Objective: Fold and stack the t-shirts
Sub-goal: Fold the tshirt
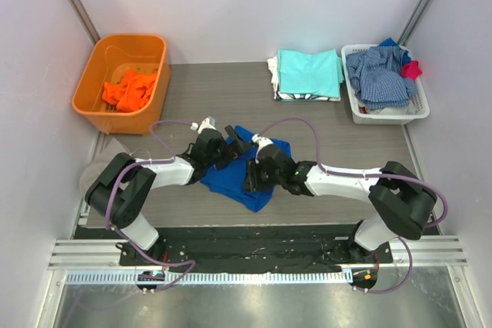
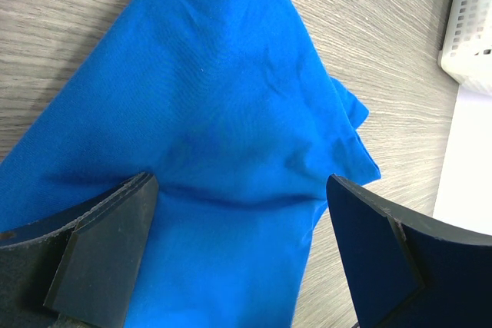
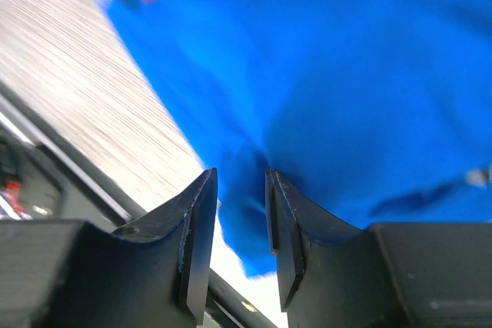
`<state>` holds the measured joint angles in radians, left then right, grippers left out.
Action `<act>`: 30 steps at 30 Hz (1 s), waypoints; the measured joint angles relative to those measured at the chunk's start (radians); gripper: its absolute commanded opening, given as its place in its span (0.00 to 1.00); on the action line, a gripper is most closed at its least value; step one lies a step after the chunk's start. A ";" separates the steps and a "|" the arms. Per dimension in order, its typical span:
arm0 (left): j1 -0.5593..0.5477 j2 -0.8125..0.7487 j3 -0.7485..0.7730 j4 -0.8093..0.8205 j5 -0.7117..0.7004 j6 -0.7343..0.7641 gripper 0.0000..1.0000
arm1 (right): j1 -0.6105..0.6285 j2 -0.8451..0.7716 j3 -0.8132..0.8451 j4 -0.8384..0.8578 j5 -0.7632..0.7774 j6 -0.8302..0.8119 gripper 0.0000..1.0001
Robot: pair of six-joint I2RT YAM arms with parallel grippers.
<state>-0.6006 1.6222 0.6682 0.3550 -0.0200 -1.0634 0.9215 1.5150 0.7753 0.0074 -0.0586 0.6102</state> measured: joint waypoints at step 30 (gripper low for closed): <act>0.000 -0.218 0.029 -0.269 -0.020 0.055 1.00 | -0.123 -0.326 0.033 -0.357 0.330 0.016 0.48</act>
<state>-0.6003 1.4040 0.6975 0.0864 -0.0399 -1.0088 0.7986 1.1889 0.8082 -0.3496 0.2714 0.6258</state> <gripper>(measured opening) 0.995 0.476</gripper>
